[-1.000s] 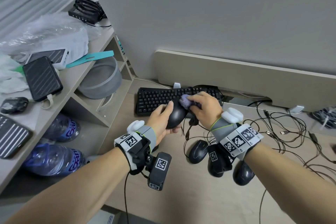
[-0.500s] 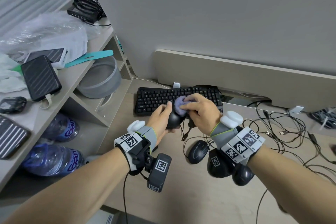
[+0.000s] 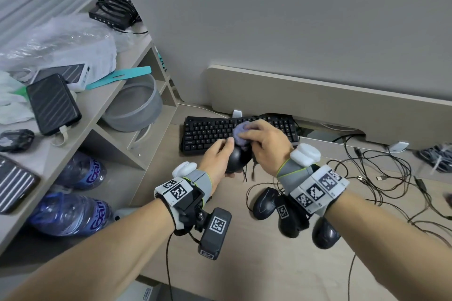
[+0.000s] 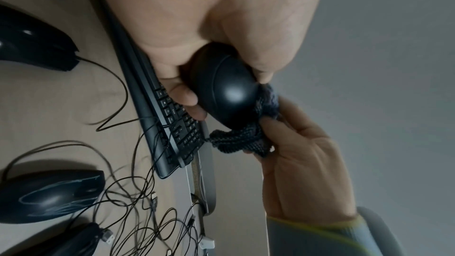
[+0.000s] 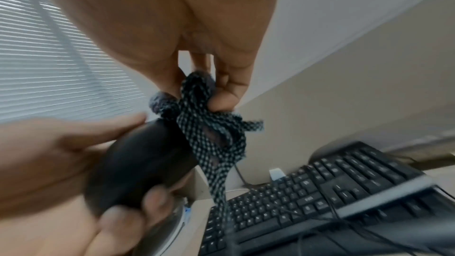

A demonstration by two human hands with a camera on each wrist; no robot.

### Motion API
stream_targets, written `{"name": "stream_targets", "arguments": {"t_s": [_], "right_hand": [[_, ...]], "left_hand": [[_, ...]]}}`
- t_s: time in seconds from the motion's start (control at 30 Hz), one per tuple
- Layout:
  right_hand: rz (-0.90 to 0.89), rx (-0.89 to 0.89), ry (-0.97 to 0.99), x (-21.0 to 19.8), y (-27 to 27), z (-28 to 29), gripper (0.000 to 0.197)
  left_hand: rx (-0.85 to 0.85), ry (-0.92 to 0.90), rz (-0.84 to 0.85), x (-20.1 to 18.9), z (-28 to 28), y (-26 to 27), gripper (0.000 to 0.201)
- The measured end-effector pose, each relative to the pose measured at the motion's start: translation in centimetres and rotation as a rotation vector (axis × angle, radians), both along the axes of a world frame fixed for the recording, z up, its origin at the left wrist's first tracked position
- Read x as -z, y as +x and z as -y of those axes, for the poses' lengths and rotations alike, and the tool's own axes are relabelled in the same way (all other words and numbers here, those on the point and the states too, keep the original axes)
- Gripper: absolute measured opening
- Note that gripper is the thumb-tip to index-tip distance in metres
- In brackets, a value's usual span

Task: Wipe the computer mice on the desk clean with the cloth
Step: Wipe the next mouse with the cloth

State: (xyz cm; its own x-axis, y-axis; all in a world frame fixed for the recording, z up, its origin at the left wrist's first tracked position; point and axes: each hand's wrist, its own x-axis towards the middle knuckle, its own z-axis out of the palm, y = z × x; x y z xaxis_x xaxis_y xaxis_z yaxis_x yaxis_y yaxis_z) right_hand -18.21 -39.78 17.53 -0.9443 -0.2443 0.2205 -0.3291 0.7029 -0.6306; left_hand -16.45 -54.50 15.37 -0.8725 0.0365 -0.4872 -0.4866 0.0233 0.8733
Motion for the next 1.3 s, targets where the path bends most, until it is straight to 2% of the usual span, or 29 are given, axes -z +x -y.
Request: {"name": "stream_targets", "arguments": {"t_s": [0.1,0.2,0.23,0.33,0.4,0.5,0.67,0.77,0.8,0.9,0.97,1.07,1.17,1.23,1.3], "right_hand": [[-0.009,-0.06,-0.012,0.8,0.8,-0.4,0.031],[0.07,0.105,-0.062,1.9,0.2,-2.3,0.033],[0.049,0.104,-0.08,1.6,0.4,-2.1,0.034],[-0.042,-0.06,-0.125,0.3,1.9,0.1,0.032],[-0.045,-0.091,-0.092,0.3,1.6,0.0,0.031],[0.006,0.105,-0.081,1.0,0.5,-1.4,0.034],[-0.039,-0.075,-0.098,1.0,3.1,0.0,0.026],[0.053,0.093,-0.098,1.7,1.6,-1.5,0.035],[0.065,0.093,-0.087,1.7,1.5,-1.7,0.035],[0.082,0.023,-0.061,1.0,1.9,-1.5,0.034],[0.072,0.083,-0.041,0.8,1.2,-2.3,0.035],[0.0,0.158,-0.024,0.0,0.5,-3.0,0.034],[-0.054,-0.017,-0.042,-1.5,2.3,-0.5,0.025],[-0.061,-0.117,0.008,-1.8,3.5,0.3,0.029],[-0.013,-0.106,0.104,-1.1,3.0,-0.5,0.032]], "left_hand": [[-0.042,0.012,0.004,-0.2,0.6,-0.6,0.03],[-0.113,0.11,0.052,-0.2,1.2,-0.5,0.034],[-0.13,0.147,0.064,-0.2,1.2,-0.5,0.034],[-0.15,0.189,0.098,-0.3,0.7,-0.5,0.036],[-0.148,0.2,0.1,-0.4,0.5,-0.4,0.035],[-0.158,0.216,0.111,-0.6,0.4,-0.2,0.034],[-0.159,0.184,0.105,-0.4,0.5,-0.2,0.036],[-0.127,0.161,0.092,-0.4,0.7,0.3,0.035],[-0.114,0.152,0.08,-0.5,0.8,0.4,0.035],[-0.045,0.056,-0.012,-0.5,0.9,0.8,0.025],[0.034,-0.053,-0.106,-0.5,1.1,1.2,0.019],[0.156,-0.198,-0.199,-0.4,1.1,1.6,0.03],[0.179,-0.304,-0.249,-0.5,0.5,1.6,0.034],[0.179,-0.327,-0.248,-0.5,0.5,1.5,0.035],[0.194,-0.373,-0.245,-0.5,0.6,1.6,0.038]]}}
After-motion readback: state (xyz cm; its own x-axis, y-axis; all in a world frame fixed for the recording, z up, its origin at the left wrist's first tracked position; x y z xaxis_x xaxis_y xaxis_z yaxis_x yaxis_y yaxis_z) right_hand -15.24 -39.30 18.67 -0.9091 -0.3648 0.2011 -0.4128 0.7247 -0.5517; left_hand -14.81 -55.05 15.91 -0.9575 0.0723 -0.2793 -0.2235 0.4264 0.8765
